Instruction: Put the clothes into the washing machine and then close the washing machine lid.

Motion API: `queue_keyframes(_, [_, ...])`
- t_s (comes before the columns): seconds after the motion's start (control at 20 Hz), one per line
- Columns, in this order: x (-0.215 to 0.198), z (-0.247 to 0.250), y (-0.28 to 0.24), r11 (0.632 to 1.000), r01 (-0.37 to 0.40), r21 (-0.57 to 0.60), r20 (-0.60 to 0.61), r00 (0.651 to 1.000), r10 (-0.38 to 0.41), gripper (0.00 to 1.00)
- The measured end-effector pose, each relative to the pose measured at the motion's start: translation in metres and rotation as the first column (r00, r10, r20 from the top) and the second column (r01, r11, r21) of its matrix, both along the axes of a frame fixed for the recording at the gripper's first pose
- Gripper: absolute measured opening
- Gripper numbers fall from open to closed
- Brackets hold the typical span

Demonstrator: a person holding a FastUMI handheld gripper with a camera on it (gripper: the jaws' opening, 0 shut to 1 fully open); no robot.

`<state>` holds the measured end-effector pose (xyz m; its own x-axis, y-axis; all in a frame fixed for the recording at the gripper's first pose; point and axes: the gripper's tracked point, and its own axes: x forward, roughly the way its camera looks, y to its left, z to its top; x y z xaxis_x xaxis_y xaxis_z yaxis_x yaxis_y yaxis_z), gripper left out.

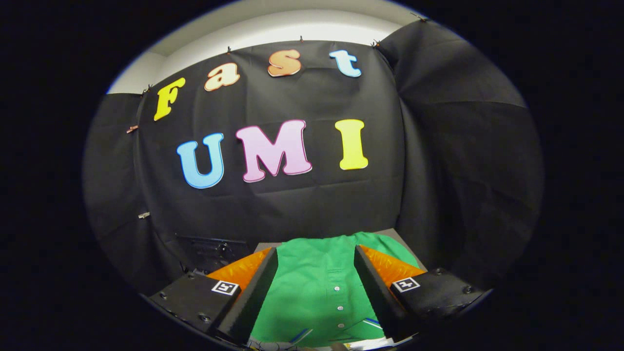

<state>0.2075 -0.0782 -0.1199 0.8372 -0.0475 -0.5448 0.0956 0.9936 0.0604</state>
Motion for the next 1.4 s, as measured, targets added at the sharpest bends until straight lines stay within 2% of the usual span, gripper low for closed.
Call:
queue_keyframes(0.3, [0.015,-0.063,-0.015,0.999,0.014,-0.041,-0.173,0.985,-0.020,0.99])
queue_keyframes(0.8, [0.017,-0.122,-0.031,0.996,0.015,-0.082,-0.333,0.942,-0.042,0.99])
queue_keyframes(1.0, [0.015,-0.135,-0.041,0.995,0.038,-0.088,-0.371,0.926,-0.069,0.99])
queue_keyframes(1.2, [0.017,-0.142,-0.041,0.992,0.003,-0.127,-0.395,0.917,-0.054,0.99])
queue_keyframes(1.4, [0.014,-0.142,-0.044,0.993,0.020,-0.119,-0.423,0.904,-0.069,0.99])
